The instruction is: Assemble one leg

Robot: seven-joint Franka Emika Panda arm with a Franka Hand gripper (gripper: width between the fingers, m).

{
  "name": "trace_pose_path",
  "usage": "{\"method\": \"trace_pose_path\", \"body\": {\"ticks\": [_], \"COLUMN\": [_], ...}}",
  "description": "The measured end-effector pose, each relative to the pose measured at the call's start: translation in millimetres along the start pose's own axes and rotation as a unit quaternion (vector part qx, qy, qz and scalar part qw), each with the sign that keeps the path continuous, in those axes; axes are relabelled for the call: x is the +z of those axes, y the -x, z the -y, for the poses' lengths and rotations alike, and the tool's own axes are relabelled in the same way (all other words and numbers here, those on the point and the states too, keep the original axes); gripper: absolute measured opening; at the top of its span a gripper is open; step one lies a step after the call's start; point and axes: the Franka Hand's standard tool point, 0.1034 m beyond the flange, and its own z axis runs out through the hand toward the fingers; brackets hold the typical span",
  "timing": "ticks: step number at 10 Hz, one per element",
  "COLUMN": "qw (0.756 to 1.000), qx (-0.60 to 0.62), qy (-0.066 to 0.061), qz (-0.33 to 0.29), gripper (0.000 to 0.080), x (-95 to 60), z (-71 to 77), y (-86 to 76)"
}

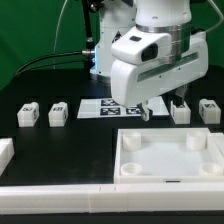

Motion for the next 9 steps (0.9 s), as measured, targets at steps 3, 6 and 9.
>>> {"method": "trace_pose_path", "body": {"ticks": [3, 6, 9], "qw": [0.991, 0.988, 0.984], "qx": [0.137, 0.156, 0.175], "qy": [-0.002, -0.005, -0.006], "qz": [-0.01, -0.004, -0.007], "gripper": [0.0649, 0.0649, 0.0649], "x": [10.8, 16.8, 15.0], "z": [31.7, 75.1, 113.9], "y": [8.4, 3.7, -11.4]}}
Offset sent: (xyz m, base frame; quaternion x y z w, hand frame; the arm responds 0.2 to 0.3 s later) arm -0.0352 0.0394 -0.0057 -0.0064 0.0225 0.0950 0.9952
